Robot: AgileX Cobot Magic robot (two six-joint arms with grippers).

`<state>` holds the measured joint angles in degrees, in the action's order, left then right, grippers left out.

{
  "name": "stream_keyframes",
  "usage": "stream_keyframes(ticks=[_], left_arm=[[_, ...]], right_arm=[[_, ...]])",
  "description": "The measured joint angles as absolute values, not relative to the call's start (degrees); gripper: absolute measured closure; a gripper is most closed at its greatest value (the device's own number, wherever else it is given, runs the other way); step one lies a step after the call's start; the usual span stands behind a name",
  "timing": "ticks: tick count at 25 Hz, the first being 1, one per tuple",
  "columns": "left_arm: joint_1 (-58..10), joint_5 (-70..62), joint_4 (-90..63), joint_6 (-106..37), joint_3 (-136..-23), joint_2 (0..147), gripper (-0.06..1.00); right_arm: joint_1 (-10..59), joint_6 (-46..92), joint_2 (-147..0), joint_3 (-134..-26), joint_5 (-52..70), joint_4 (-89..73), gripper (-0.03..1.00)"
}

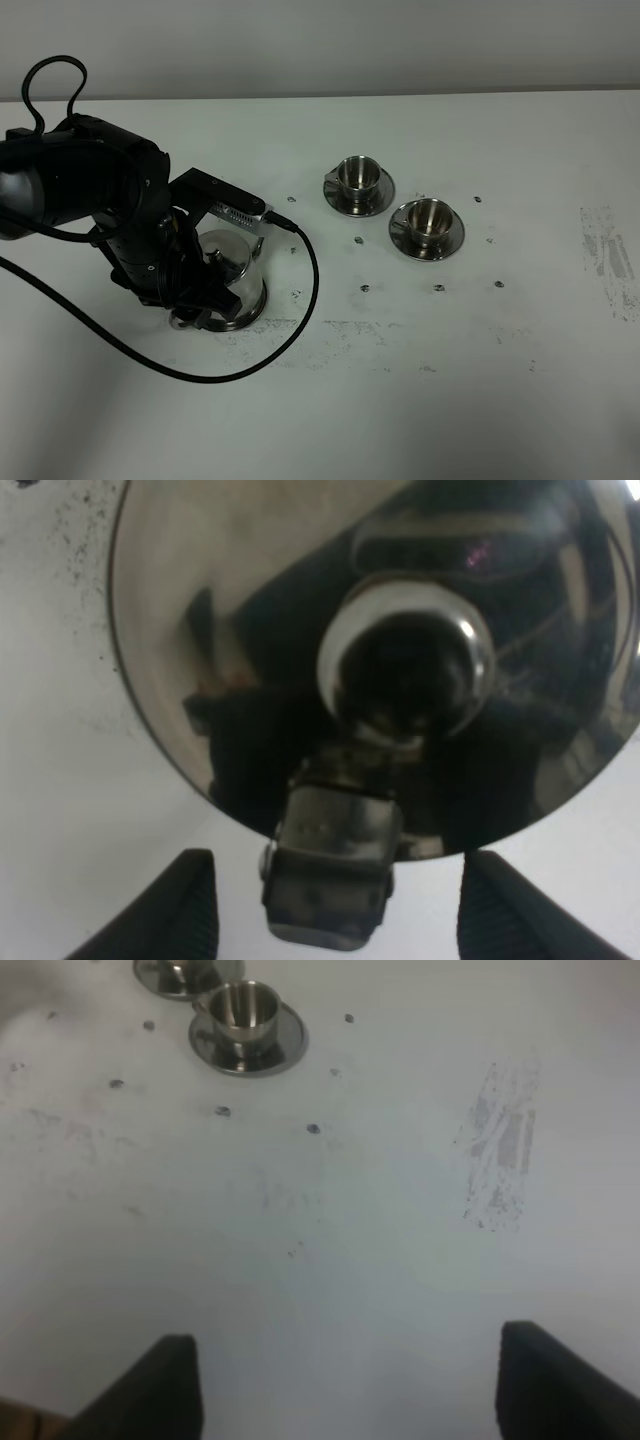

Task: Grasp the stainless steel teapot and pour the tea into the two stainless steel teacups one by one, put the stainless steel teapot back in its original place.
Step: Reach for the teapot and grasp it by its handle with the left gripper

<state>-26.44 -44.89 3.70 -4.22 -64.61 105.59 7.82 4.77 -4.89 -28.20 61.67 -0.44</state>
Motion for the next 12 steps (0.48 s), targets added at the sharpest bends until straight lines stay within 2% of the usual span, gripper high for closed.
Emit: stream_keyframes(ticks=[12], left_arm=[[-26.44,-44.25,3.48,-4.23,-64.67,106.18,0.44]], right_arm=[[7.82,4.77,-4.89,-28.20,61.67,-0.44,0.38]])
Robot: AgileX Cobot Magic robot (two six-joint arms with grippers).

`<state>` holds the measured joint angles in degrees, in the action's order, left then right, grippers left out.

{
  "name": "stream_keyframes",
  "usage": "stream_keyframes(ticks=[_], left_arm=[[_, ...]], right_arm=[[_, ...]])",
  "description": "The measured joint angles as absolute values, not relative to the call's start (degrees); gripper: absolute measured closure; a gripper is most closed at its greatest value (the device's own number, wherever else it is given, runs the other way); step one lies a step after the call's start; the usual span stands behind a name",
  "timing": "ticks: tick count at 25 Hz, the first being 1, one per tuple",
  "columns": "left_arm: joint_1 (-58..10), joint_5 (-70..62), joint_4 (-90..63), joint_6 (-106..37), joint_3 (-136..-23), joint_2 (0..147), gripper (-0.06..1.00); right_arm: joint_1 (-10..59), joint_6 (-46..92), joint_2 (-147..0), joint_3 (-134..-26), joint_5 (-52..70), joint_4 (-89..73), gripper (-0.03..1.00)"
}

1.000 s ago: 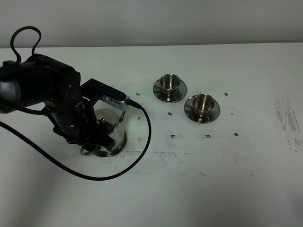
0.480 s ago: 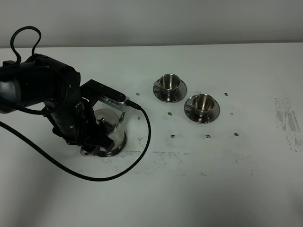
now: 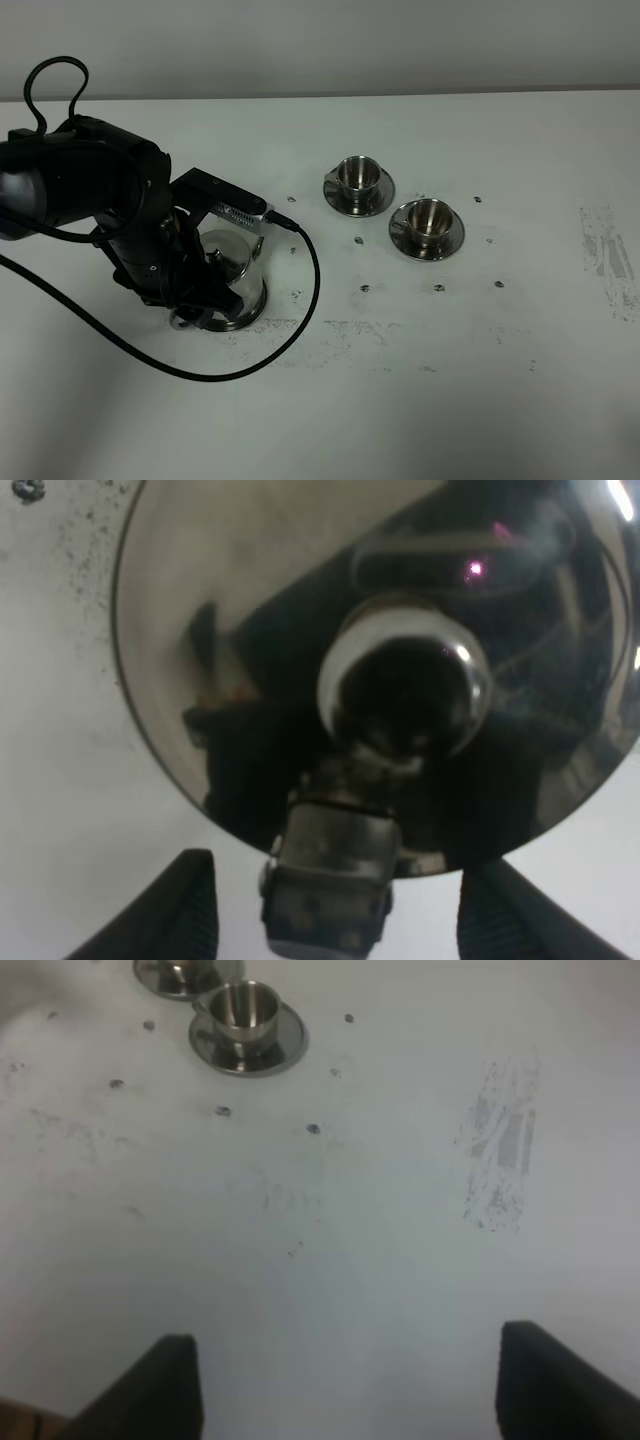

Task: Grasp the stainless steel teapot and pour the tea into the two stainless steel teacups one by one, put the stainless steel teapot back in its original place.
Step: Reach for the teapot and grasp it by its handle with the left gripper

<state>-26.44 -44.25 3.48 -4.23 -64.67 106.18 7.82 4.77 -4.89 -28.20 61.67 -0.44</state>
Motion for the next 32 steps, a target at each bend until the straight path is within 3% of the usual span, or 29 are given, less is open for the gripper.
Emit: stream_keyframes(ticks=[32], left_arm=[[-26.44,-43.71,3.70,-4.28,-66.19,108.43,0.46]], right_arm=[[7.82,4.77,-4.89,-28.20,61.67,-0.44,0.38]])
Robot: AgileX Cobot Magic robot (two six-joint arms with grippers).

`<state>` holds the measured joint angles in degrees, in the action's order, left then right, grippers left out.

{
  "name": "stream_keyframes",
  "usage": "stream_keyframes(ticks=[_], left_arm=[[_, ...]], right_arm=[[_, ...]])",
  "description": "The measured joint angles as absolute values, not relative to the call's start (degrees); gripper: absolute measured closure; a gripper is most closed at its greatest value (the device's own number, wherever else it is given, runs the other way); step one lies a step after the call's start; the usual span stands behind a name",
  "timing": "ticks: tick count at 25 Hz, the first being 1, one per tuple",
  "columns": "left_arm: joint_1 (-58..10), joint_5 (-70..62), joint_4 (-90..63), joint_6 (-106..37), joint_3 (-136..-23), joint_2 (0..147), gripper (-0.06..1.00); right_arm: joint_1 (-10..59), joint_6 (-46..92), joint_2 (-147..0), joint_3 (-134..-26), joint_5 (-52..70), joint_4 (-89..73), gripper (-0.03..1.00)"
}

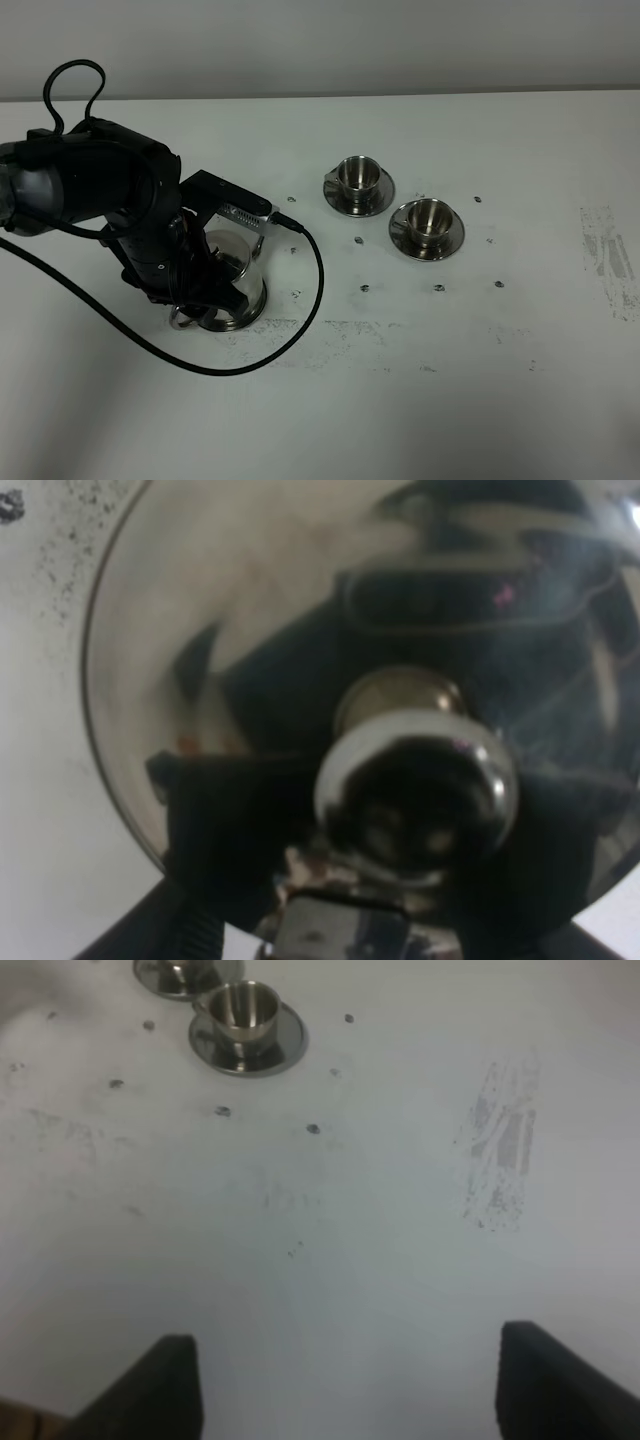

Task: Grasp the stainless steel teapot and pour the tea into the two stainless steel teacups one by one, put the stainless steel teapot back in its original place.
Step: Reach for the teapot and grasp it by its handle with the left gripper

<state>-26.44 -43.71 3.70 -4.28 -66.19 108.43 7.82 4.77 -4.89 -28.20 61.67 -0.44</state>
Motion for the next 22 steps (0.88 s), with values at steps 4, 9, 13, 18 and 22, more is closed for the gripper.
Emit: stream_keyframes(ticks=[4,9,13,18,22], left_arm=[[-26.44,-43.39,3.70,-4.28,-66.41,108.48,0.46],[-26.44,-43.33,4.00,-4.28,-66.41,108.48,0.46],[-26.44,-43.33,4.14,-4.28,-66.41,108.48,0.46],[-26.44,-43.33,4.18,-4.28,-66.41,108.48,0.46],[-26.44,-43.33,4.18,-4.28,-66.41,108.48,0.47]], right_arm=[[7.82,4.77,-4.89,-28.20,61.67,-0.44,0.38],[7.82,4.77,-4.89,-28.20,61.67,-0.44,0.38],[7.82,4.77,-4.89,-28.20,61.67,-0.44,0.38],[7.82,4.77,-4.89,-28.20,61.67,-0.44,0.38],[7.82,4.77,-4.89,-28.20,61.67,-0.44,0.38]])
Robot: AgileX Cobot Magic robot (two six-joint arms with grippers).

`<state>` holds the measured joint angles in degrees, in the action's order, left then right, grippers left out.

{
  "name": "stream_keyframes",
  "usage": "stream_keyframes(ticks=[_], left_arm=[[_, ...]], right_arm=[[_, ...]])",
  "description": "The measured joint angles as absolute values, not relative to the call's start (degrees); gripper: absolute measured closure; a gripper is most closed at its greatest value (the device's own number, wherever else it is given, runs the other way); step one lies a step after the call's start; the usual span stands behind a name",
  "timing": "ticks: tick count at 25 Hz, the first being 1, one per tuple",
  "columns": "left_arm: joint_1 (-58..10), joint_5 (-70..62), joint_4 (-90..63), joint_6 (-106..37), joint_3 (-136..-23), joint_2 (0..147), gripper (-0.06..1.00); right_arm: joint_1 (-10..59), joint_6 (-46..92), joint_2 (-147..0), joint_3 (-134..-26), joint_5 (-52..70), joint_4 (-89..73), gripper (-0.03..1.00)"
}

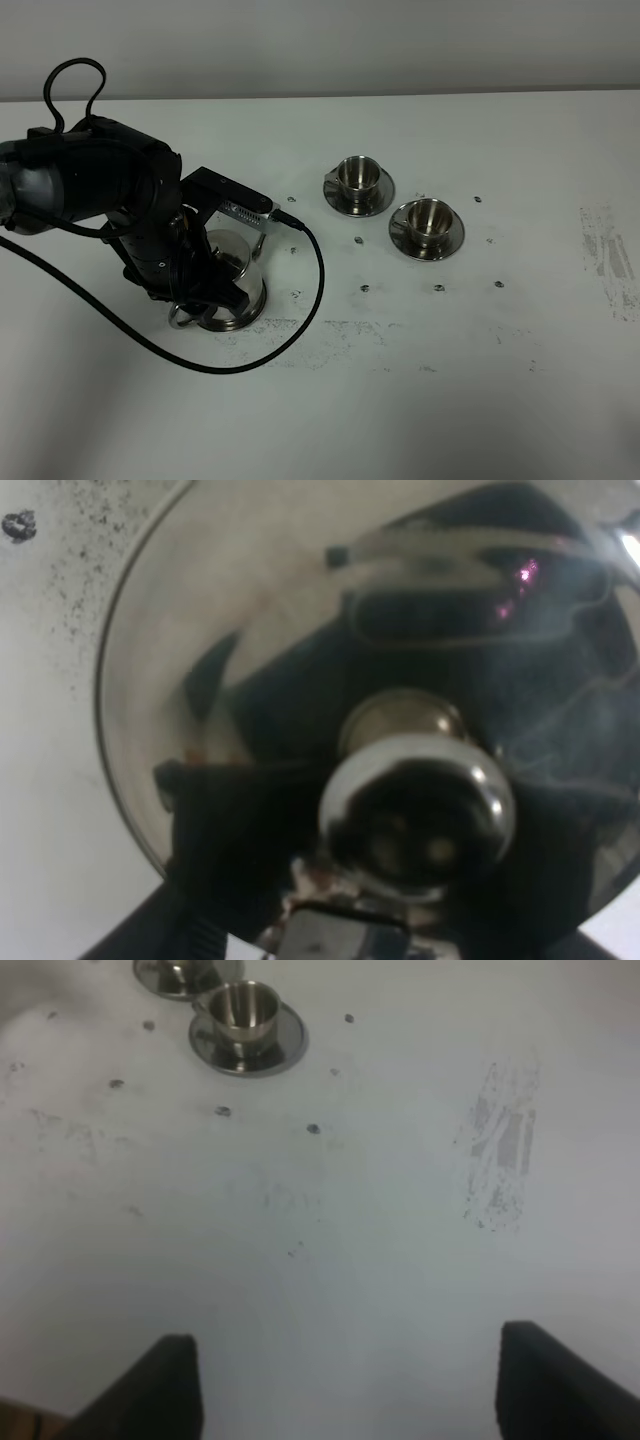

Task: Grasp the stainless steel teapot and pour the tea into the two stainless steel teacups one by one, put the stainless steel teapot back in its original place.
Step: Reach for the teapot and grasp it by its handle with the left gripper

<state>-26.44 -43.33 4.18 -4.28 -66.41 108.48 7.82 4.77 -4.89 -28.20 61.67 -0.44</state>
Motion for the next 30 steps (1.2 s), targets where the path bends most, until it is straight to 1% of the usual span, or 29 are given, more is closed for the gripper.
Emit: stream_keyframes(ticks=[6,13,22,30], left_arm=[[-26.44,-43.63,4.18,-3.11,-66.41,108.48,0.58],[-26.44,-43.70,4.18,-2.74,-66.41,108.48,0.76],[-26.44,-43.75,4.00,-2.74,-66.41,108.36,0.77],[-26.44,-44.87,4.83,-2.74,-66.41,104.61,0.77]], right_arm=[[7.82,4.77,-4.89,-28.20,61.67,-0.44,0.38],[7.82,4.77,-4.89,-28.20,61.67,-0.44,0.38],[7.82,4.77,-4.89,-28.20,61.67,-0.44,0.38],[7.82,4.77,-4.89,-28.20,61.67,-0.44,0.38]])
